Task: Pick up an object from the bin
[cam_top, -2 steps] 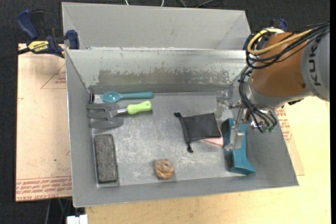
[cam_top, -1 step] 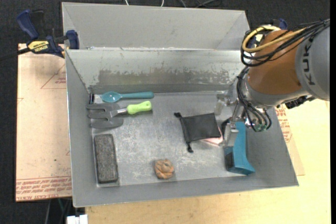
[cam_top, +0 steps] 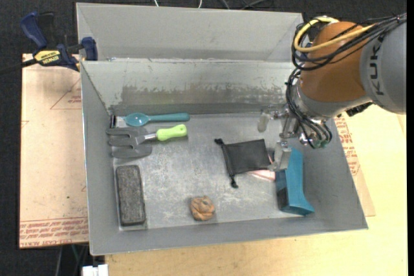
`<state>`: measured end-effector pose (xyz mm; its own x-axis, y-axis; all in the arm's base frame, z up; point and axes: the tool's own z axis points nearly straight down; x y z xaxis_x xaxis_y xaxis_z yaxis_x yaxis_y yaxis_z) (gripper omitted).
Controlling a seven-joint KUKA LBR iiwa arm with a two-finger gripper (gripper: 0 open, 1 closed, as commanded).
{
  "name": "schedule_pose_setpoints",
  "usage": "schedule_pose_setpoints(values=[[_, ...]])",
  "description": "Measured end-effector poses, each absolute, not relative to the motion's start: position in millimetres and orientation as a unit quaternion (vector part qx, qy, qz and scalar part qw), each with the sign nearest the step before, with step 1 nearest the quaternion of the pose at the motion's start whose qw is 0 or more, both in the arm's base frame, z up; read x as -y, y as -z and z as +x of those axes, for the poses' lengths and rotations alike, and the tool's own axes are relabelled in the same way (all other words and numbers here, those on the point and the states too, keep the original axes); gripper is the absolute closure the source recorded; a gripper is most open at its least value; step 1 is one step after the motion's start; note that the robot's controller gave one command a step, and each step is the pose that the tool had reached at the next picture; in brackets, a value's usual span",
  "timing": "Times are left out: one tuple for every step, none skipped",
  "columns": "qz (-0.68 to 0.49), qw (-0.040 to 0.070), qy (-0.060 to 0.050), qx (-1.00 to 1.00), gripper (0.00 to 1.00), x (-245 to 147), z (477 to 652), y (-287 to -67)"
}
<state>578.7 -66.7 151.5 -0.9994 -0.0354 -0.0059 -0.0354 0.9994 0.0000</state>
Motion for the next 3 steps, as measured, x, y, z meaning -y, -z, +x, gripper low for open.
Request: schedule_pose_setpoints(values=[[0.012,0.004,0.0,-1.0,0.0,77.1,599.8,-118.5],[-0.023,0.007,0.0,-1.0,0.0,59.7,570.7,-76.2],[0.058,0.01,-0.003,-0.998,1.0,53.4,548.9,-71.6]])
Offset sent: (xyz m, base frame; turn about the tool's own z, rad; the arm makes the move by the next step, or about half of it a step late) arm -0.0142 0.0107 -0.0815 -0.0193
